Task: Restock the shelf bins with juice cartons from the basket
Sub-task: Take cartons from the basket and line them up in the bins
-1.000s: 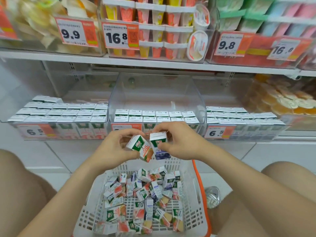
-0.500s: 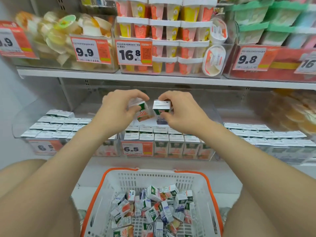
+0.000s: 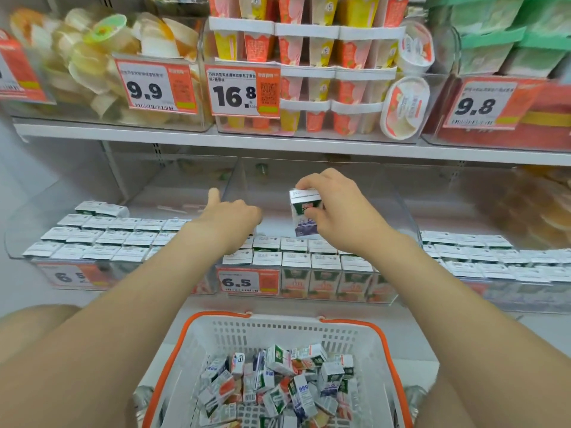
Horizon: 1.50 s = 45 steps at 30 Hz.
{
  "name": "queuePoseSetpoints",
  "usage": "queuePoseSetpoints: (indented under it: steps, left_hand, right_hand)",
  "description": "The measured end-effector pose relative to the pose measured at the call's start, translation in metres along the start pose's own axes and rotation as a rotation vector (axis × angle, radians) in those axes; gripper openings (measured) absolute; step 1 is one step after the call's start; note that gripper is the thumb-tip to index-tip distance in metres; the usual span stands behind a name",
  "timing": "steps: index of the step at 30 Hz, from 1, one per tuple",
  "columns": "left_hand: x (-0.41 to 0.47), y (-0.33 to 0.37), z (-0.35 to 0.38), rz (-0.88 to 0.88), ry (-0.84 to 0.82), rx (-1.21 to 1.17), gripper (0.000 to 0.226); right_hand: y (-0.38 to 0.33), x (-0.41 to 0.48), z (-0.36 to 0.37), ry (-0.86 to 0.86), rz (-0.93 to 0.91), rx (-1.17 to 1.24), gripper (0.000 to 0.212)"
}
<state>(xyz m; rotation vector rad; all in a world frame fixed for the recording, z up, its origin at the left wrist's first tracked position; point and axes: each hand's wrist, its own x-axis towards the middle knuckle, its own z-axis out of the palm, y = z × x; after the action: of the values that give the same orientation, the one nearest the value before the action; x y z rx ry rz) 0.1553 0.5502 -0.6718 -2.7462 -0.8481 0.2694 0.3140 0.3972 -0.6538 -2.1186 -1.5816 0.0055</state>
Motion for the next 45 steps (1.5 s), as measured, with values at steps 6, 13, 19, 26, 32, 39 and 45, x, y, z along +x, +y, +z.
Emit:
queuePoseSetpoints:
  steps: [6, 13, 19, 26, 32, 39, 45]
  left_hand:
    - [-0.004, 0.023, -0.019, 0.060, 0.176, -0.320, 0.039]
    - [-0.018, 0.091, -0.060, 0.343, 0.260, -1.308, 0.044]
    - [-0.007, 0.162, -0.081, 0.449, 0.284, -1.415, 0.042]
    - [0.009, 0.259, -0.084, 0.568, 0.635, -0.735, 0.031]
    - [0.027, 0.306, -0.061, 0.511, 0.495, -0.262, 0.035]
    - [0.036, 0.315, -0.036, 0.479, 0.595, -0.191, 0.047]
    - [0.033, 0.313, -0.032, 0.506, 0.605, -0.195, 0.049]
  right_hand:
    - [0.010, -0.010, -0.021, -0.013, 0.074, 0.052, 0.037]
    - [0.038, -0.060, -0.077, 0.059, 0.074, 0.283, 0.030]
    - [0.076, -0.103, -0.113, 0.111, 0.129, 0.120, 0.032]
    - [0.181, -0.152, -0.155, 0.271, 0.327, -0.205, 0.037]
    - [0.246, -0.169, -0.163, 0.239, 0.515, -0.374, 0.053]
    - [0.280, -0.154, -0.147, -0.022, 0.440, -0.471, 0.059]
    - [0.282, -0.143, -0.133, -0.243, 0.573, -0.343, 0.064]
